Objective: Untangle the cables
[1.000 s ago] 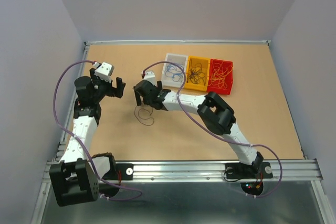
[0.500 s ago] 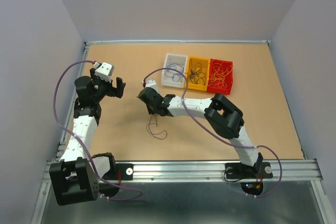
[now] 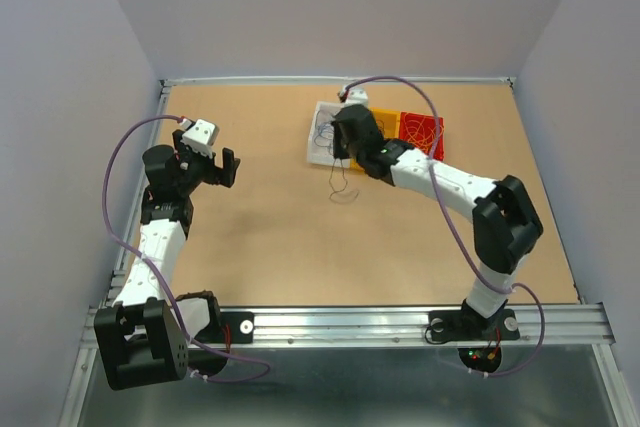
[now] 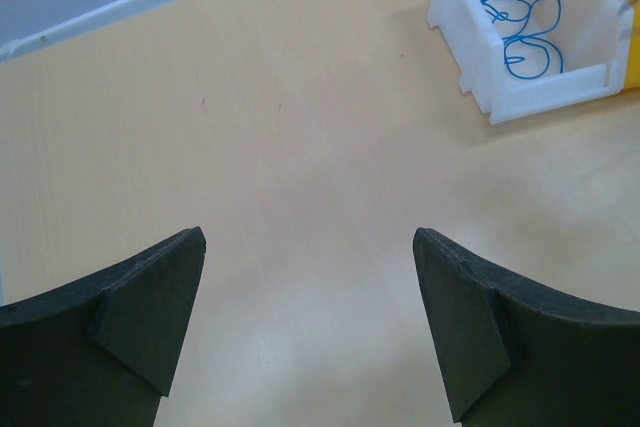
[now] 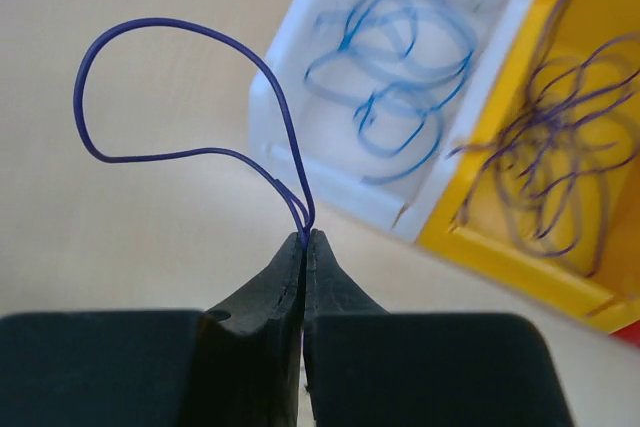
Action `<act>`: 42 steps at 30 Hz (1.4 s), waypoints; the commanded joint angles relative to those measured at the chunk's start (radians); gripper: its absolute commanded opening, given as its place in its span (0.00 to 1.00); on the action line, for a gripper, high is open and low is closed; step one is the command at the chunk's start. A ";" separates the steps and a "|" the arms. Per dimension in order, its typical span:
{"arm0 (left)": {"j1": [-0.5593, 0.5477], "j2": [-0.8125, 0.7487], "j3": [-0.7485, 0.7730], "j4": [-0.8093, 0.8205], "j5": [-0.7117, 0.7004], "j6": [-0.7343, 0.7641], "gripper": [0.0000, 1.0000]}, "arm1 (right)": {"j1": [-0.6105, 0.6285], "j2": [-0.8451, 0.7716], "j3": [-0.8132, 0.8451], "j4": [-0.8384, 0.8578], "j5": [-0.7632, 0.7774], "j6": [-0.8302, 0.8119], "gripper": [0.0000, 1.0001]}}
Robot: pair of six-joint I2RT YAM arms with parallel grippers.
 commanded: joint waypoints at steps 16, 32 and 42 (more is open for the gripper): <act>0.000 -0.035 -0.024 0.061 0.026 0.015 0.97 | -0.305 -0.012 -0.055 0.702 -0.039 -0.372 0.00; 0.000 -0.061 -0.040 0.076 0.024 0.028 0.98 | -0.319 0.129 -0.354 0.883 -0.165 -0.129 0.01; -0.022 -0.074 -0.052 0.079 0.001 0.038 0.97 | -0.319 0.298 0.001 0.187 0.027 0.088 0.01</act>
